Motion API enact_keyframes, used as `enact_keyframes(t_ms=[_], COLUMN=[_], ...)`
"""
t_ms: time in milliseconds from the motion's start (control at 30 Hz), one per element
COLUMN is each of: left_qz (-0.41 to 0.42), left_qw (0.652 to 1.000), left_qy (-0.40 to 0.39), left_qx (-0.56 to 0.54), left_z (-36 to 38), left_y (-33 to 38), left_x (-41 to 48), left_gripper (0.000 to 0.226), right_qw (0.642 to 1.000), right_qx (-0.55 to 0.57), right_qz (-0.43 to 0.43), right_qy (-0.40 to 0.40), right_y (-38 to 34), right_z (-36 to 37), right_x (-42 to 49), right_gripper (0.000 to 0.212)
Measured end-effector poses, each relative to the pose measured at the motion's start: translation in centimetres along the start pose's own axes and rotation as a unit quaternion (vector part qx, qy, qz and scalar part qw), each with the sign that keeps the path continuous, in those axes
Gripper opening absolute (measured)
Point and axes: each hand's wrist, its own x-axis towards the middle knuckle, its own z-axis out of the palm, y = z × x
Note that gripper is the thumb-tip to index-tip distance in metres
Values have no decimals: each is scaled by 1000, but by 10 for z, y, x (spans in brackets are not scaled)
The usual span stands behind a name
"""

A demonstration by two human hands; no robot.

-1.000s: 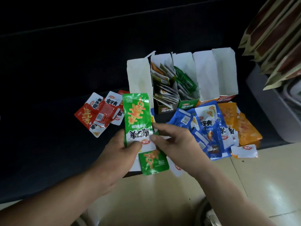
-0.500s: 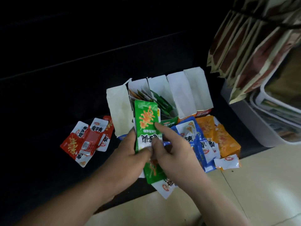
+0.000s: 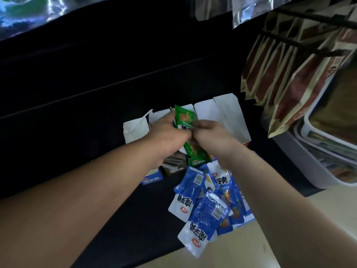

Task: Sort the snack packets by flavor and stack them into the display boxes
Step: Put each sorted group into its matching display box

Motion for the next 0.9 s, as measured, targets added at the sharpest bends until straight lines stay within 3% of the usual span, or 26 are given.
enact_keyframes(t_ms=[100,233,367,500,633,700,767,833,900], left_qz=[-39,-11,-11,19,29,18,12,26,43], left_qw=[999,997,986,989,988,989,993,995,979], left_qy=[7,61,88,97,122,120,108,66,-31], left_qx=[-1,-51,-141,-108,-90,-79,-43,63,195], left_z=[6,-1,-7,-9,-4,6,19,32,44], left_y=[-12,-12,-16,-26,-50,-71,-100,-130,-154], left_x=[-2,-5,2,-1,-21,-37,-54,-72,-85], left_gripper=[37,9,17,21,20,18,16,19,59], right_qw=[998,999,999,998,971,957,961,949,920], right_qx=[-44,15,3,36,-134,-157,-161,-248,-359], right_qz=[36,-4,-22,-12,-136,-173,-170,-149,-121], right_qy=[-6,31,42,46,143,169,149,123,100], right_y=[13,14,5,1,24,42,65,94,122], right_z=[0,-8,-14,-12,-7,-1,5,5,2], right_x=[4,7,8,6,-21,-49,-77,-99,-112], right_gripper=[21,31,25,21,28,26,18,10,11])
